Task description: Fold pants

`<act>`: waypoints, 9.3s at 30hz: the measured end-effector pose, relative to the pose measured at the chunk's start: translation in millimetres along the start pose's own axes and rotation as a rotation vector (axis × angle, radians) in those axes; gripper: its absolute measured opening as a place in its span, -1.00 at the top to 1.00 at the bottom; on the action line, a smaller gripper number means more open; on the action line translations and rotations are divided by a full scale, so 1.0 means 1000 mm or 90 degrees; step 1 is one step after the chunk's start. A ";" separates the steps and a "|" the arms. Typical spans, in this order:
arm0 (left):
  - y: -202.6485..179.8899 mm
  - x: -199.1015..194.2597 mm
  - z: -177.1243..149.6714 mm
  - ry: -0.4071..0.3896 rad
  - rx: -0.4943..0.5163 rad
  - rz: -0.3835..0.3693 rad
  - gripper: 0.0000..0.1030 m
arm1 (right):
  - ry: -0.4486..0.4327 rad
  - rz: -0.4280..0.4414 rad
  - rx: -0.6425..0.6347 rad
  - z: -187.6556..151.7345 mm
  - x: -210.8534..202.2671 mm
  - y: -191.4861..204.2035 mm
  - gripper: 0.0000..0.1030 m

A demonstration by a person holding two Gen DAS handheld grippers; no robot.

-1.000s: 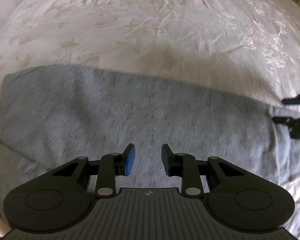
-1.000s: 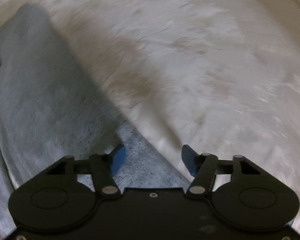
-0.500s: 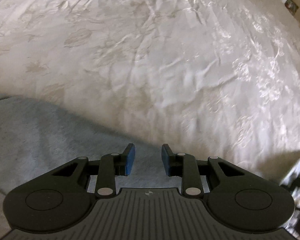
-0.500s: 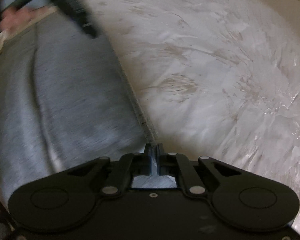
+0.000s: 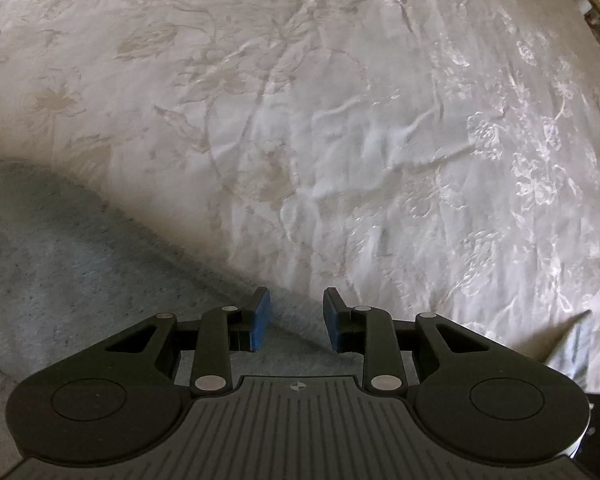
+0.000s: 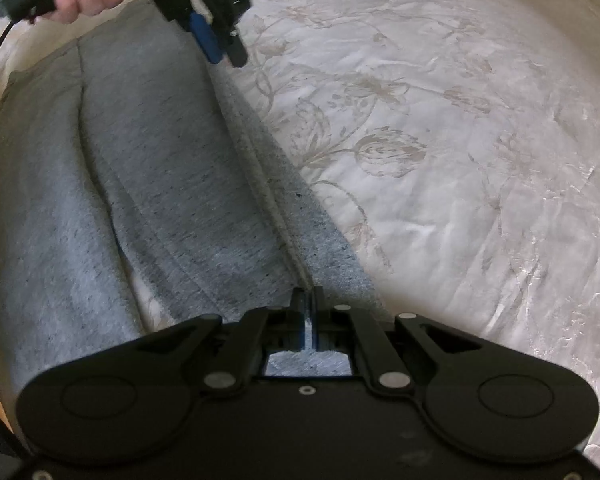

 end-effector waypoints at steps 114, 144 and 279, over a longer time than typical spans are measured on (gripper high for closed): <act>-0.035 -0.096 -0.301 -0.092 0.180 0.041 0.86 | -0.075 -0.346 0.731 -0.284 -0.101 0.058 0.88; 0.278 -0.103 -0.185 -0.099 0.029 0.114 0.86 | -0.221 -0.076 0.373 0.071 -0.023 0.255 -0.23; 0.131 -0.086 -0.253 -0.099 0.350 0.039 0.79 | -0.196 -0.306 0.981 -0.203 -0.099 0.210 0.45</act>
Point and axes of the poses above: each gripper's, at about its wrist camera, not at the fingertips, and x roughly the way its jaws point, y to its left, z to its top, the point moved 3 cm from there along x, roughly the way its jaws point, and after that the axes turned 12 degrees about x, right-handed, at the moved point
